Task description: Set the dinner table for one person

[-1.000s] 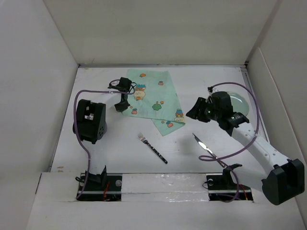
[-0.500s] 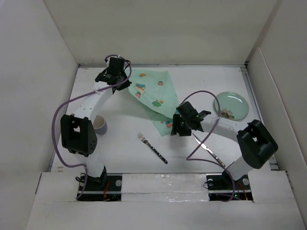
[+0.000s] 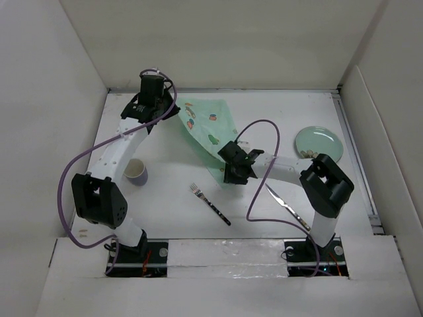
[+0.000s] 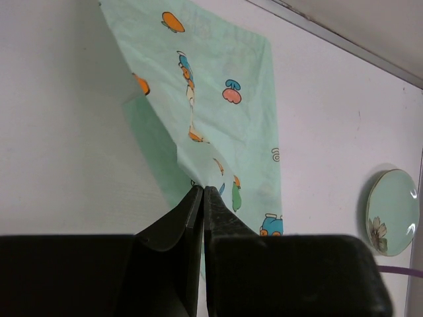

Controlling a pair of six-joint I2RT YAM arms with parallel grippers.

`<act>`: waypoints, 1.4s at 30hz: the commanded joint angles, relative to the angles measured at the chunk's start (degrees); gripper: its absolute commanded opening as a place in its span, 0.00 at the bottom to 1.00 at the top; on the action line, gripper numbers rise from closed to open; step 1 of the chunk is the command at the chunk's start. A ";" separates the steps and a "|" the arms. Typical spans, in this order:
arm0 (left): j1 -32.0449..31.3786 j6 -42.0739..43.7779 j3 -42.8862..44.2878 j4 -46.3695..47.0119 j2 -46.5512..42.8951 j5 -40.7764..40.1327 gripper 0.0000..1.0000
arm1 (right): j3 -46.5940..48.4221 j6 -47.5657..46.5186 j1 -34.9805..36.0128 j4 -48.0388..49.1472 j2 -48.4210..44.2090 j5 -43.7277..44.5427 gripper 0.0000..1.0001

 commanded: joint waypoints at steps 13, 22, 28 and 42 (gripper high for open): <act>2.13 1.54 5.91 3.71 -0.17 1.76 0.00 | 2.51 4.56 -0.92 -9.49 -3.43 15.61 0.00; 5.13 -0.92 29.28 0.64 8.61 2.99 0.00 | 18.29 -13.80 -20.58 -8.36 -11.63 19.22 0.00; 11.19 -9.70 49.93 0.98 22.31 12.47 0.00 | 49.99 -25.76 -30.98 -9.73 3.83 20.97 0.00; 17.25 -8.39 -0.97 22.51 -0.95 15.81 0.00 | 7.21 -30.18 -26.61 16.70 -24.15 20.90 0.00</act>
